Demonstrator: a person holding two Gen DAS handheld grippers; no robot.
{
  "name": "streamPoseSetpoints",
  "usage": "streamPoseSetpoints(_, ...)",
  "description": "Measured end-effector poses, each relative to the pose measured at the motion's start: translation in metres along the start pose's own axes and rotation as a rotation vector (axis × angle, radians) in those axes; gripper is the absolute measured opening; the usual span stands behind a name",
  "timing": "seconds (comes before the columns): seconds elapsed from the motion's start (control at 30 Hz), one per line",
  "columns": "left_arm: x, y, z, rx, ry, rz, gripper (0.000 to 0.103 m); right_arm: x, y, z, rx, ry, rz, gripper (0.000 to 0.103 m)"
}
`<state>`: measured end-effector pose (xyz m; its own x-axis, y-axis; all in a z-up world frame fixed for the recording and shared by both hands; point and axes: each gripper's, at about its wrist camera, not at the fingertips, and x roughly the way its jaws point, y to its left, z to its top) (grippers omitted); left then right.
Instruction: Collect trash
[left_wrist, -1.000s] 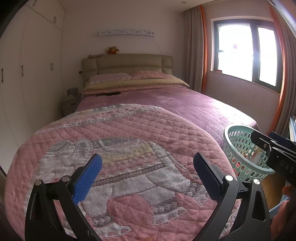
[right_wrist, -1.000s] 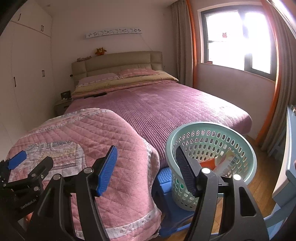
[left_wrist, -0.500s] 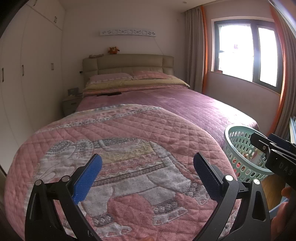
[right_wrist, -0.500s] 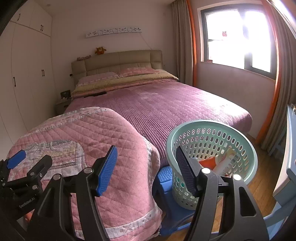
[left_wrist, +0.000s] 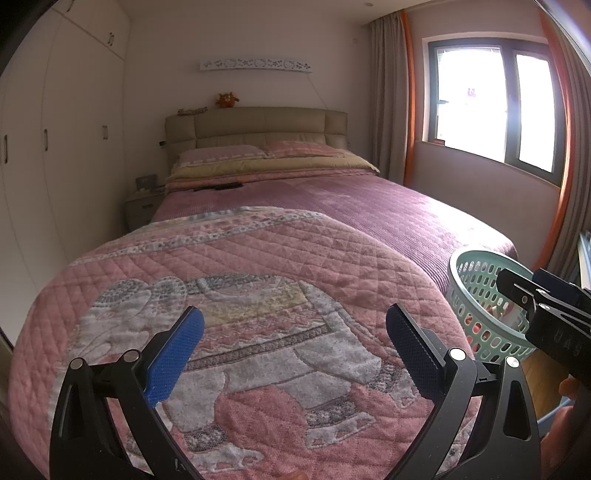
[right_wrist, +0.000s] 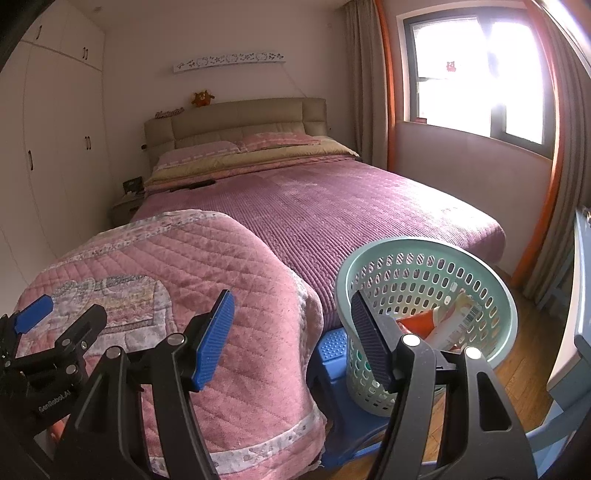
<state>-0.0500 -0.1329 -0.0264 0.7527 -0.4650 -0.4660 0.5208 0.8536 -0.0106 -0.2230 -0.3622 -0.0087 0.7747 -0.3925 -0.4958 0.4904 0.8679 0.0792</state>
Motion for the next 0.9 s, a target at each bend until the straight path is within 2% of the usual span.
streamPoseSetpoints(0.9,-0.0018,-0.0015,-0.0003,-0.002,-0.004,-0.003,0.096,0.0044,0.0045,-0.0026,-0.002,0.019,0.015,0.062)
